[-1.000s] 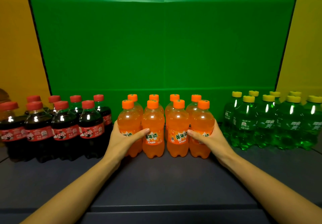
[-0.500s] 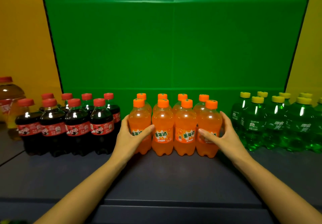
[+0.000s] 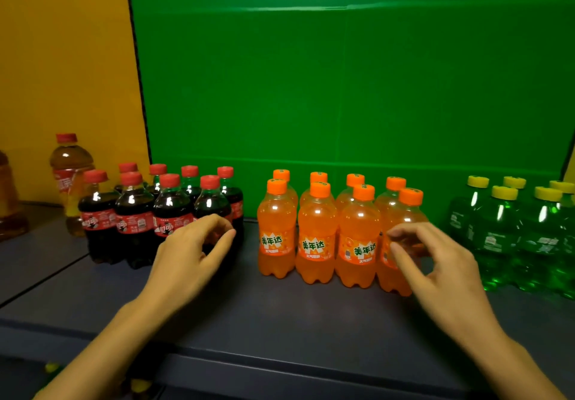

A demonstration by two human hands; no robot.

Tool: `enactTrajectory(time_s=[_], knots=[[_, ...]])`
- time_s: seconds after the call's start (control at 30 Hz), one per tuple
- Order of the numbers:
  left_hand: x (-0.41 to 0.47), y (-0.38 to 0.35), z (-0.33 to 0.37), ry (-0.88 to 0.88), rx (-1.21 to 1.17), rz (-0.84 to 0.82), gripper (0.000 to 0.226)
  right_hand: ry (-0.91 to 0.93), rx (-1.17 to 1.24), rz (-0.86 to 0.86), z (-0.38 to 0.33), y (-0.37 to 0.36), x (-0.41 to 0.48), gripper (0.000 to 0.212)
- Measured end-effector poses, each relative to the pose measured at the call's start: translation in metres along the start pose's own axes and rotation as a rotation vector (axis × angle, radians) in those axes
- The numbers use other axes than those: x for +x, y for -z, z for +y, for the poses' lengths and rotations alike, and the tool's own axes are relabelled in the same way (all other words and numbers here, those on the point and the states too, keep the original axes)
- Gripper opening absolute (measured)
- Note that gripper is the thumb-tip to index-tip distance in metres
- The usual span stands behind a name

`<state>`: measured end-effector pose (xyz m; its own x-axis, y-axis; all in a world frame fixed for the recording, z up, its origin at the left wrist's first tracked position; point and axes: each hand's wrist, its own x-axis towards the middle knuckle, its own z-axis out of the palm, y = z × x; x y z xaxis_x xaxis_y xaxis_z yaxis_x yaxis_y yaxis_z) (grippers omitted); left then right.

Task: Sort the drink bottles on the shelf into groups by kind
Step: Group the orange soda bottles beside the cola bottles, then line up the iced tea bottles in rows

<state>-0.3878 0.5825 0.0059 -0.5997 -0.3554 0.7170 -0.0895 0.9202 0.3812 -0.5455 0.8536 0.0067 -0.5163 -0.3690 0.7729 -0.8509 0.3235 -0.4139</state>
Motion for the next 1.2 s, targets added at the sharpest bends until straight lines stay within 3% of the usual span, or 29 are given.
enactTrajectory(time_s=[0.1, 0.3, 0.47, 0.73, 1.2], knots=[[-0.011, 0.014, -0.008, 0.017, 0.125, 0.002, 0.025, 0.018, -0.091, -0.124, -0.008, -0.009, -0.003, 0.011], [-0.04, 0.044, -0.033, 0.139, 0.3, -0.005, 0.004, 0.089, -0.097, -0.311, -0.026, -0.032, 0.0, 0.013], [-0.063, 0.08, -0.058, 0.236, 0.437, -0.019, 0.011, 0.169, -0.088, -0.428, -0.049, -0.061, 0.01, 0.018], [-0.084, 0.136, -0.109, 0.334, 0.545, -0.014, 0.017, 0.267, -0.004, -0.494, -0.108, -0.124, 0.018, 0.017], [-0.084, 0.219, -0.221, 0.344, 0.551, -0.04, 0.019, 0.293, 0.215, -0.554, -0.242, -0.255, 0.03, 0.022]])
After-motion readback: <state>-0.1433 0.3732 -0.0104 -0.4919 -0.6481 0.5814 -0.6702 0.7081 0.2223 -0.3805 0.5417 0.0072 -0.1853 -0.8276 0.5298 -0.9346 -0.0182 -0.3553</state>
